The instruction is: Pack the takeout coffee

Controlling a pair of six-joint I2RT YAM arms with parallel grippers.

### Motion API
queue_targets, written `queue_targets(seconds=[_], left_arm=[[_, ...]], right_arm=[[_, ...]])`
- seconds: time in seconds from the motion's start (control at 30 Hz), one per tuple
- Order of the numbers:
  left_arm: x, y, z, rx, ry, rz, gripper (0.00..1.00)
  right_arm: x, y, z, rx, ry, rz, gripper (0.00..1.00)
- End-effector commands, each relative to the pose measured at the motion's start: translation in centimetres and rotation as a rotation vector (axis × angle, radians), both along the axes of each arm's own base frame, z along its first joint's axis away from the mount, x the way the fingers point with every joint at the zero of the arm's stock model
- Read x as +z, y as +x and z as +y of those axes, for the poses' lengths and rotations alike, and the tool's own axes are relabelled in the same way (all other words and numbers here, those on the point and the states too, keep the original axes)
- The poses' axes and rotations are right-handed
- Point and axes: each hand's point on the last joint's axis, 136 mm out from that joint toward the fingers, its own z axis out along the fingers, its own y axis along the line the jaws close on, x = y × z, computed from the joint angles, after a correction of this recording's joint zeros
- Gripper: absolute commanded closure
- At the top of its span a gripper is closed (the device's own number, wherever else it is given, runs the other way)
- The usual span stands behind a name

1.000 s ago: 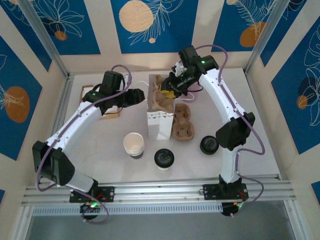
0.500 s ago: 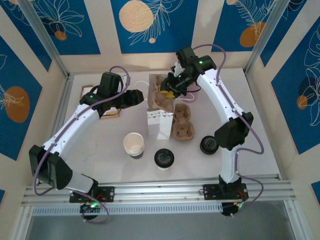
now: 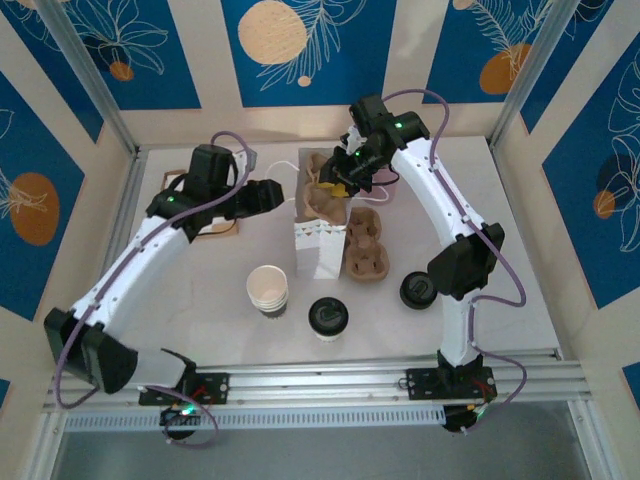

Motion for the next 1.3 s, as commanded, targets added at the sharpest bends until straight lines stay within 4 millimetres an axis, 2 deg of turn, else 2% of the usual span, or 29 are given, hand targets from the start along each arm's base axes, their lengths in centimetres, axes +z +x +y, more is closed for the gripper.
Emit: queue_targets(seconds=[0.0, 0.13, 0.3, 0.83, 1.27], left_arm=[[3.0, -2.0, 0.4, -0.028, 0.02, -0.08, 0.5], [3.0, -3.3, -0.3, -0.067, 0.04, -0.081, 0.5], [2.5, -4.0, -1.7, -0.117, 0.094, -0.08, 0.5], [-0.7, -2.5, -2.4, -0.137, 0.288, -0.055, 0.5], [-1.4, -2.5, -3.2, -0.178, 0.327, -0.036, 0.51]], right_arm=[[2.3, -0.7, 0.4, 0.008, 0.046, -0.027, 0.69], [3.7, -0.9, 0.3, 0.003, 0.065, -0.054, 0.69], [4.4, -0.6, 0.3, -0.004, 0.075, -0.073, 0.69], [3.9, 0.4, 0.1, -0.026, 0.084, -0.07, 0.7], [3.9, 0.7, -0.1, -0.036, 0.087, -0.078, 0.69]])
